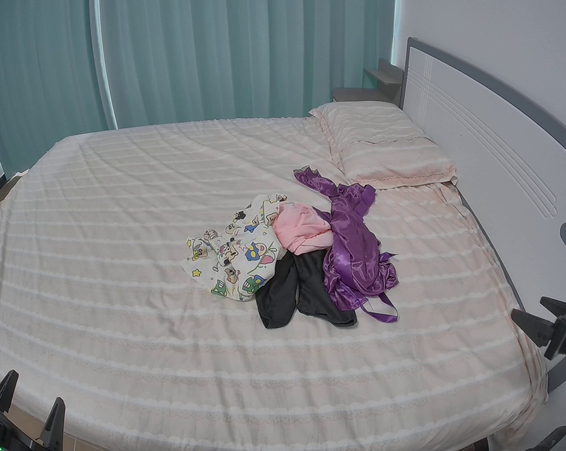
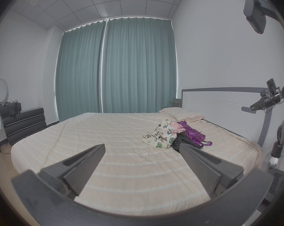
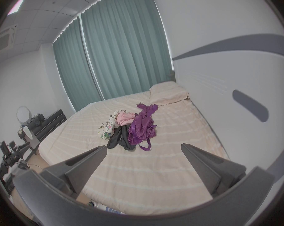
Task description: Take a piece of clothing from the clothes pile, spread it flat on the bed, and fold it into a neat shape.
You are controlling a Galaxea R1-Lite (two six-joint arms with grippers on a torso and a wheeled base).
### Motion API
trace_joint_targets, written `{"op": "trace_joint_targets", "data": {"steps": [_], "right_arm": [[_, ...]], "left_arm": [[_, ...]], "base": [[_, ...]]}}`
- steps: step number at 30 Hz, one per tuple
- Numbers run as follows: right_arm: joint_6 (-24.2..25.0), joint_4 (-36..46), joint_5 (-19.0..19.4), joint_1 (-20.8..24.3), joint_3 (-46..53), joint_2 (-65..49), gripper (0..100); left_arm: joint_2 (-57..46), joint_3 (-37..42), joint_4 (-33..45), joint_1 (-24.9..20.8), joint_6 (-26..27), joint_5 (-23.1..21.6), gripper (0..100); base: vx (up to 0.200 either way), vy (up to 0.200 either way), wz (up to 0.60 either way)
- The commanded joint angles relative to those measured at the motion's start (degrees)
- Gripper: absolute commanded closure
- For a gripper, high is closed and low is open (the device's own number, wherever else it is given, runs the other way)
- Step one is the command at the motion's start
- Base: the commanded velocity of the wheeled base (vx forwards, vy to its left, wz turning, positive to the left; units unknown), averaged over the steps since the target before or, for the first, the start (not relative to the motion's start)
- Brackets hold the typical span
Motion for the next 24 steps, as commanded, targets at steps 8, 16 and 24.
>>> {"op": "trace_joint_targets", "data": {"steps": [8,16,24], "right_arm": [[13.48,-27.13,-3.32,9.07,-14.72,55.09,0],[17.35,-31.7,-8.51,13.03,-25.53,70.12,0],[22.09,-31.79,-9.48,16.1,-32.21,78.3,0]], "left_arm": [[-1.01,0.92,0.0,0.01,-0.01,0.0,0],[-1.01,0.92,0.0,0.01,-0.01,0.0,0],[-1.01,0.92,0.0,0.01,-0.01,0.0,0]], "base": [[0.0,0.0,0.0],[0.0,0.0,0.0],[0.0,0.0,0.0]]}}
